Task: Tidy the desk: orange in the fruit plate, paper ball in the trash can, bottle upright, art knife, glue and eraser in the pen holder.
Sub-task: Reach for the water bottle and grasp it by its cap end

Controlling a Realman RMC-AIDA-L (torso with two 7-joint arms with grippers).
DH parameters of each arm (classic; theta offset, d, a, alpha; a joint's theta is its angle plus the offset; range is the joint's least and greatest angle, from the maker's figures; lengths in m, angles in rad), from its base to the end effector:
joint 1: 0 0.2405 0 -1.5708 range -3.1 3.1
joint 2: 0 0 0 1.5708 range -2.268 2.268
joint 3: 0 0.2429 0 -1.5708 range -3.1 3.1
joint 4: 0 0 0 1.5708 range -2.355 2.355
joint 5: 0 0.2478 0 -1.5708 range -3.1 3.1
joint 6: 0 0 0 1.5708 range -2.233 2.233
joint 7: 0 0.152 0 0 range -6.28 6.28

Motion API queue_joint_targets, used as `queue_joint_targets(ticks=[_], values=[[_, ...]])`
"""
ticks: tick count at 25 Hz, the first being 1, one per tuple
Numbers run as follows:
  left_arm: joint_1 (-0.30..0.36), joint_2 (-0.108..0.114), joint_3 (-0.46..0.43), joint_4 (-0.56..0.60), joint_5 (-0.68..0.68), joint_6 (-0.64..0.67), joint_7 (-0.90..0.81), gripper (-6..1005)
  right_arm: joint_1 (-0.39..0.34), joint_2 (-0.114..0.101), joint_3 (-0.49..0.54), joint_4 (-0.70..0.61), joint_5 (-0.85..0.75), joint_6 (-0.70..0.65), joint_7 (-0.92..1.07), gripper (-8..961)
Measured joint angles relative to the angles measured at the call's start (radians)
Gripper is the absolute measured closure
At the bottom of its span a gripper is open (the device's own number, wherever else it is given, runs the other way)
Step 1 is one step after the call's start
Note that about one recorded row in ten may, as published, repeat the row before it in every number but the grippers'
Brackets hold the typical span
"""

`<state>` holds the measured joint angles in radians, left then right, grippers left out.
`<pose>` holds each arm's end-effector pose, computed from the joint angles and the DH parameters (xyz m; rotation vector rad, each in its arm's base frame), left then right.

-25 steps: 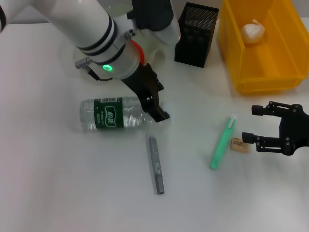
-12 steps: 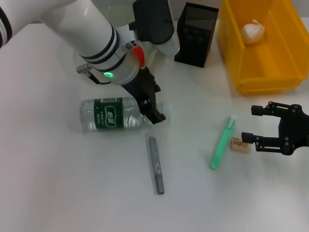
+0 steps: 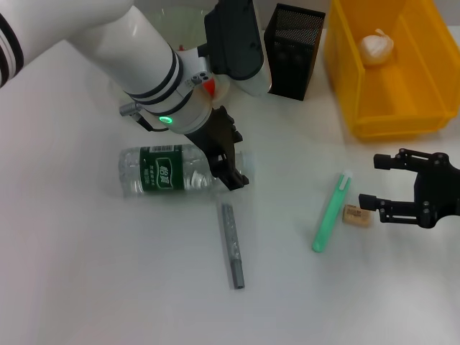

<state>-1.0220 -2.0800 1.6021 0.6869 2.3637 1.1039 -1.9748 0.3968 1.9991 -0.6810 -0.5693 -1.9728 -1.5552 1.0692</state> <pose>-0.1200 0.4315 -0.1136 -2.8986 0.0171 0.5751 0.3363 0.3166 0.0186 -2.6693 0.4329 0.5717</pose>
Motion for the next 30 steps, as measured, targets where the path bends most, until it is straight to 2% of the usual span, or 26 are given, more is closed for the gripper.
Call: queue_joint_targets(ticks=[11,16,30], values=[[0.004,0.000,0.044,0.000,-0.006,-0.030,0.001,186,0.000,0.004,0.000,-0.003,0.003,0.006,0.000,165],[0.004,0.000,0.054,-0.001,-0.006,-0.032,0.001,320,0.001,0.004,0.000,0.000,0.006,0.008,0.000,165],[0.003,0.000,0.064,-0.001,-0.006,-0.038,0.012,423,0.009,0.009,0.000,0.000,0.008,0.011,0.000,166]])
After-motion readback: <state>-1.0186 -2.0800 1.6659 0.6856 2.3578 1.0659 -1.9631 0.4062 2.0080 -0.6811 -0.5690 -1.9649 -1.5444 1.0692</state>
